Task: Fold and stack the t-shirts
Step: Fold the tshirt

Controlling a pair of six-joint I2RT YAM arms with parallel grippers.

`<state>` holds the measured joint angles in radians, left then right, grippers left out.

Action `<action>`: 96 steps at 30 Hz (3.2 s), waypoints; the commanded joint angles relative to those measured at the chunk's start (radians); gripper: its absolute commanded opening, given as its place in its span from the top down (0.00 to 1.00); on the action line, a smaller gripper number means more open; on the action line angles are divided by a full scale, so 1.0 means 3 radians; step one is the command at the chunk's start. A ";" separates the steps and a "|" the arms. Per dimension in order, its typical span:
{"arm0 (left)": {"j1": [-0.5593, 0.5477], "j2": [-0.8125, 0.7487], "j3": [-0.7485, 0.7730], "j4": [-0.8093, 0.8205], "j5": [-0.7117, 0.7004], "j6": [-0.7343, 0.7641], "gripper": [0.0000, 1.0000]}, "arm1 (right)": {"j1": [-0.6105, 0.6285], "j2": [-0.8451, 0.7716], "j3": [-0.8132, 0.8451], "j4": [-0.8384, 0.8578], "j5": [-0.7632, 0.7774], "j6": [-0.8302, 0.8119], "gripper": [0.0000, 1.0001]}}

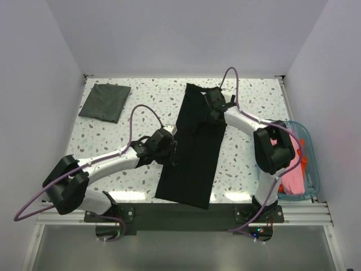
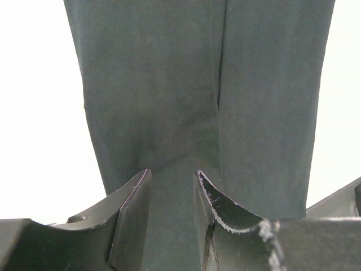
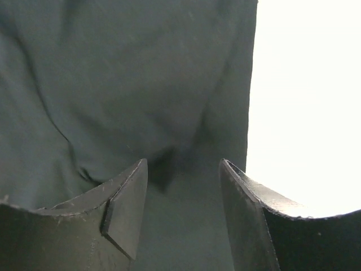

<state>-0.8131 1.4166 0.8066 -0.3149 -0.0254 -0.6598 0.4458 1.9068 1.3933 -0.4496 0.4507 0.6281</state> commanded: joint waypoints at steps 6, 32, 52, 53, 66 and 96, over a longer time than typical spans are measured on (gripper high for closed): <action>-0.0025 -0.0421 -0.0265 -0.0274 -0.0099 0.0006 0.60 | 0.0333 -0.1078 -0.0824 0.0011 -0.0239 0.0105 0.42; -0.0398 -0.1490 -0.1482 -0.0305 0.0003 -0.0736 0.50 | 0.2471 -0.3023 -0.3064 -0.0481 -0.0833 0.2150 0.46; -0.0659 -0.1276 -0.1462 -0.0607 -0.0232 -0.1068 0.94 | 0.2876 -0.2674 -0.3361 0.0031 -0.1016 0.2605 0.67; -0.0659 -0.1271 -0.1462 -0.0627 -0.0222 -0.1058 0.96 | 0.2876 -0.2690 -0.3386 0.0046 -0.1042 0.2610 0.73; -0.0685 -0.1506 -0.1548 -0.0658 0.0344 -0.1053 1.00 | 0.2876 -0.4350 -0.3566 -0.1558 -0.0935 0.2677 1.00; 0.0276 0.0549 0.0987 0.0068 -0.0340 -0.0567 1.00 | 0.0892 -0.2174 -0.1582 -0.0303 0.0088 0.0377 1.00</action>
<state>-0.7666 1.5204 0.9920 -0.3836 -0.0792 -0.8673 0.7513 1.1976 0.8539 -0.6952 0.4931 0.8749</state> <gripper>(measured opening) 0.021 0.017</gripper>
